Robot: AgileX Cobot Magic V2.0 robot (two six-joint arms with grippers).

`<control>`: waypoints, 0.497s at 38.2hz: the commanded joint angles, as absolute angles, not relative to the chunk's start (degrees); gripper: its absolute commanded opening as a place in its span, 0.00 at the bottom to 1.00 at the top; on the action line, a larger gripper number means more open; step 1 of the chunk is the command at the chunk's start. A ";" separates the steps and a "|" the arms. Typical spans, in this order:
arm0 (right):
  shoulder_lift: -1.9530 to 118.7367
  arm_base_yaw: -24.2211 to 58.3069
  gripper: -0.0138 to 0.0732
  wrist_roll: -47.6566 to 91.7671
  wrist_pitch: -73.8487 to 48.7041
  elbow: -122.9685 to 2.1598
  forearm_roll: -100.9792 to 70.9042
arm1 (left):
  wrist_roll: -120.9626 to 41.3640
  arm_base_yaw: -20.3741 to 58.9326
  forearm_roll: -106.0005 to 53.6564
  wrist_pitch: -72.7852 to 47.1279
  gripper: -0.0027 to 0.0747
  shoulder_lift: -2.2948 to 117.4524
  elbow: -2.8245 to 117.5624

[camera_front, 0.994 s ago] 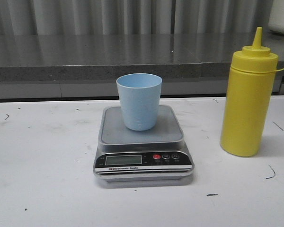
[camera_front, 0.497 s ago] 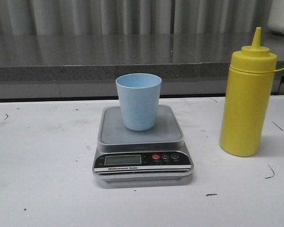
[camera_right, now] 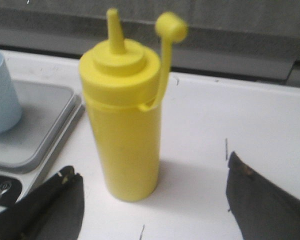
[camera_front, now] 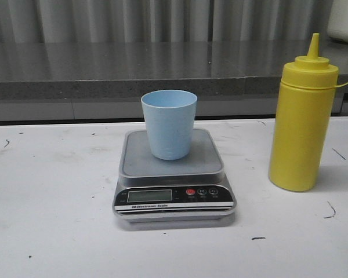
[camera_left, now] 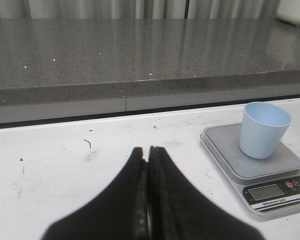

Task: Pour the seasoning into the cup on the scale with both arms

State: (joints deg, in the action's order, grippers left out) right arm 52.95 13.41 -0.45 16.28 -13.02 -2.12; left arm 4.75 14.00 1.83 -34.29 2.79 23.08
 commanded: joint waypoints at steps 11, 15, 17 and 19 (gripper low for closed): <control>77.00 19.18 0.85 -0.96 39.85 -14.15 -5.84 | 5.41 13.91 1.30 -30.10 0.01 3.48 24.49; 81.72 19.18 0.85 -0.96 46.55 -14.15 -5.90 | 5.41 13.91 1.30 -30.10 0.01 3.48 24.49; 84.00 19.18 0.85 -0.96 49.49 -14.15 -6.02 | 5.41 13.91 1.30 -30.10 0.01 3.48 24.49; 86.01 19.18 0.85 -1.15 52.63 -14.15 -6.02 | 5.41 13.91 1.30 -30.10 0.01 3.48 24.49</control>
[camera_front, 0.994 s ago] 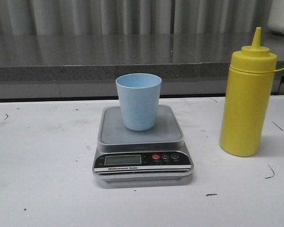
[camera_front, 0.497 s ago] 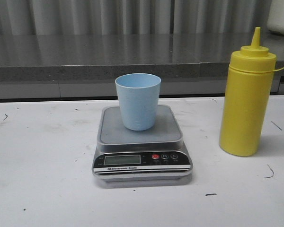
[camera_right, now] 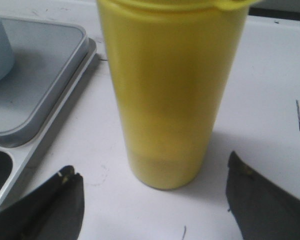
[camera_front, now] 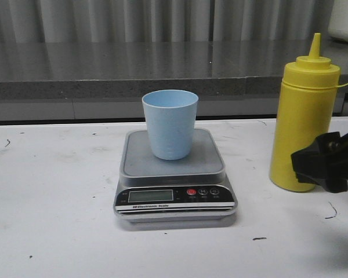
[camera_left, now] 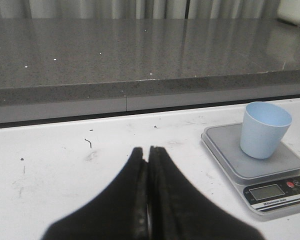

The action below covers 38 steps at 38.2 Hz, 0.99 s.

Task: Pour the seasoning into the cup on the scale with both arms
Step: 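Move the right gripper to the yellow squeeze bottle and grasp it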

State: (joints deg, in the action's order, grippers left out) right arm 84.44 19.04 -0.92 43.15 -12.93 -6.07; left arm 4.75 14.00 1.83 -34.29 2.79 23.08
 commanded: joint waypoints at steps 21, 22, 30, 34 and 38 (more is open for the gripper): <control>103.14 19.18 0.85 -8.50 73.71 -15.30 -6.24 | 5.41 13.91 1.30 -30.10 0.01 3.48 24.49; 103.38 19.18 0.85 -8.50 73.71 -15.35 -6.24 | 5.41 13.91 1.30 -30.10 0.01 3.48 24.49; 103.66 19.18 0.85 -8.50 73.71 -16.85 -6.38 | 5.41 13.91 1.30 -30.10 0.01 3.48 24.49; 103.66 19.18 0.85 -8.50 73.71 -18.26 -7.04 | 5.41 13.91 1.30 -30.10 0.01 3.48 24.49; 103.80 19.18 0.85 -8.50 73.71 -19.54 -8.09 | 5.41 13.91 1.30 -30.10 0.01 3.48 24.49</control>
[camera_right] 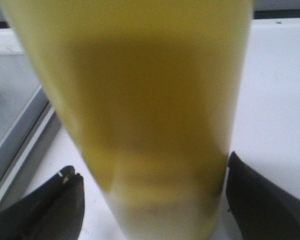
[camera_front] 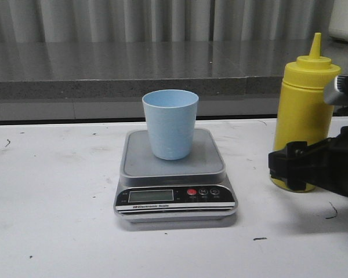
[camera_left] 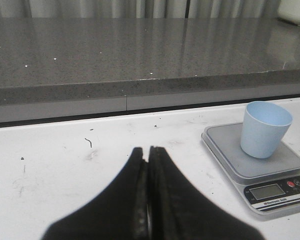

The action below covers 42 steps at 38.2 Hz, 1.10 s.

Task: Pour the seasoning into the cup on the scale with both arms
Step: 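Move the right gripper to the yellow squeeze bottle and grasp it, then lift the yellow bottle with the right gripper, tilting nozzle toward the cup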

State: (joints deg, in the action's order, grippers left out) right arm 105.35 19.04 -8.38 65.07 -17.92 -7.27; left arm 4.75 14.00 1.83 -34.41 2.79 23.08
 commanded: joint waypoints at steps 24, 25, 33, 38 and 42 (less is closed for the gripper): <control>104.16 19.18 0.60 -8.50 73.66 -22.74 -9.73 | 5.41 13.91 1.30 -30.10 0.01 3.48 24.49; 104.16 19.18 0.55 -8.50 73.66 -22.74 -9.73 | 5.41 13.91 1.30 -30.10 0.01 3.48 24.49; 104.16 19.18 0.26 -7.24 73.66 -22.74 -9.73 | 5.41 13.91 1.30 -30.10 0.01 3.48 24.49; 103.37 19.18 0.25 -0.88 73.71 -23.00 -9.73 | 5.41 13.91 1.30 -30.10 0.01 3.48 24.49; 101.98 19.18 0.25 7.87 73.60 -24.00 -9.73 | 5.41 13.91 1.30 -30.10 0.01 3.48 24.49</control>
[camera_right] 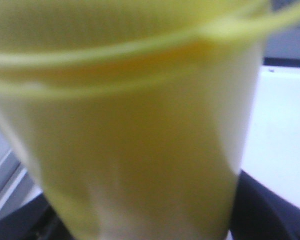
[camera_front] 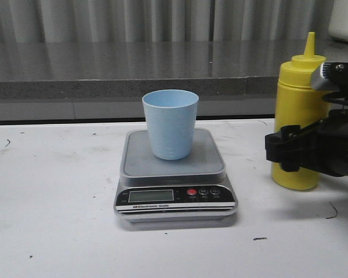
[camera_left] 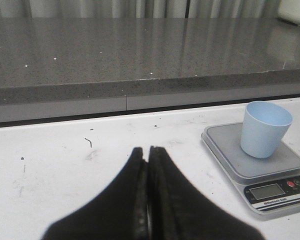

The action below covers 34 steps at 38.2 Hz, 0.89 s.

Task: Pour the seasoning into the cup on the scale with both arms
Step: 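Lift the yellow bottle with the right gripper, tilting nozzle toward the cup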

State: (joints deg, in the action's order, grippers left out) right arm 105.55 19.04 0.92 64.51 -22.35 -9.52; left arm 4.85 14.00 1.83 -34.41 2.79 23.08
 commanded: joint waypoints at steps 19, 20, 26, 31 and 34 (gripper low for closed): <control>96.86 19.18 0.25 56.94 62.92 -40.32 -9.73 | 5.41 13.91 1.30 -30.10 0.01 3.48 24.49; 96.86 19.18 0.25 59.71 62.81 -41.16 -9.73 | 5.41 13.91 1.30 -30.10 0.01 3.48 24.49; 96.86 19.18 0.25 74.31 62.69 -45.29 -9.28 | 5.41 13.91 1.30 -30.10 0.01 3.48 24.49; 96.86 19.18 0.25 92.61 62.69 -47.99 -7.81 | 5.41 13.91 1.30 -30.10 0.01 3.48 24.49; 96.86 19.18 0.25 97.44 62.69 -48.86 -6.65 | 5.41 13.91 1.30 -30.10 0.01 3.48 24.49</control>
